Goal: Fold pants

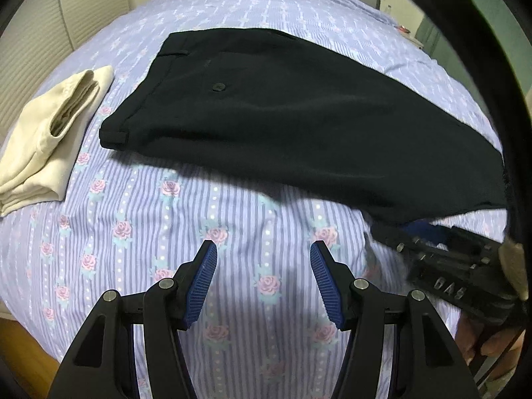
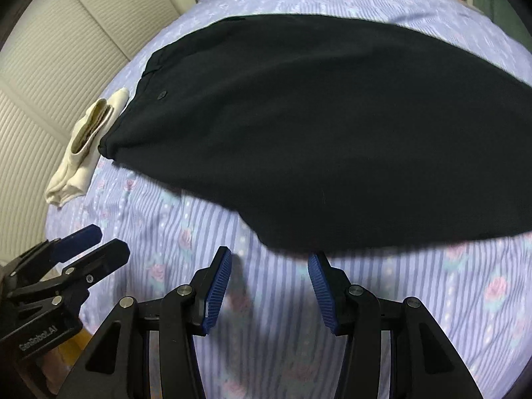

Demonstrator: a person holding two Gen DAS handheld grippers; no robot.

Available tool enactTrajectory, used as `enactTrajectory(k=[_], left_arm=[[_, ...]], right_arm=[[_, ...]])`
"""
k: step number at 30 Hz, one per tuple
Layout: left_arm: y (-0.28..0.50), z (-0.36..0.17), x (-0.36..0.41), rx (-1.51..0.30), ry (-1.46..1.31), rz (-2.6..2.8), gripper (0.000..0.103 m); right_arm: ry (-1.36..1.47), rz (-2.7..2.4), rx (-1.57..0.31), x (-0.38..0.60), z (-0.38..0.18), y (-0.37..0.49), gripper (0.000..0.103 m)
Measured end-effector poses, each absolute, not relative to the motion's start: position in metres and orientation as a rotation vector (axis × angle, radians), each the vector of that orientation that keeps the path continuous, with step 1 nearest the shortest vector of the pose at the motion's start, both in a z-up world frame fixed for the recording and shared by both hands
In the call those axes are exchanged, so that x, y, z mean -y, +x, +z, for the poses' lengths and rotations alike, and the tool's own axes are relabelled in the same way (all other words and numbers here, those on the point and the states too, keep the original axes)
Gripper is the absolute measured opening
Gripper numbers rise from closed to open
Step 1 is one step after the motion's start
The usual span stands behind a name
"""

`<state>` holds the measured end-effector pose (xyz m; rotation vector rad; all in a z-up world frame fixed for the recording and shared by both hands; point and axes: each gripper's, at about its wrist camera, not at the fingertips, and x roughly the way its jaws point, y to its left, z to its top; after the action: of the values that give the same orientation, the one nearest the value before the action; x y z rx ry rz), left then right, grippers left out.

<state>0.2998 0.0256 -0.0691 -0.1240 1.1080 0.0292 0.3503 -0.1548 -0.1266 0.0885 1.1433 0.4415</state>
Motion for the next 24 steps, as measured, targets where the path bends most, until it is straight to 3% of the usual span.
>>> enactTrajectory(k=[6, 15, 21, 23, 24], left_arm=[[0.302, -0.059, -0.03, -1.079, -0.15, 0.067, 0.058], [0.301, -0.061, -0.042, -1.094, -0.169, 0.146, 0.058], [0.294, -0.06, -0.053, -1.099, -0.169, 0.215, 0.059], [0.293, -0.059, -0.056, -1.1, -0.171, 0.24, 0.059], [0.292, -0.058, -0.06, -1.098, -0.174, 0.262, 0.059]], right_arm=[[0.026, 0.462, -0.948, 0.156, -0.074, 0.367, 0.049], [0.096, 0.533, -1.111, 0.153, -0.111, 0.379, 0.049], [0.063, 0.563, -1.066, 0.146, -0.1, 0.379, 0.048], [0.032, 0.558, -1.06, 0.141, -0.1, 0.383, 0.038], [0.015, 0.548, -1.065, 0.139, -0.101, 0.384, 0.025]])
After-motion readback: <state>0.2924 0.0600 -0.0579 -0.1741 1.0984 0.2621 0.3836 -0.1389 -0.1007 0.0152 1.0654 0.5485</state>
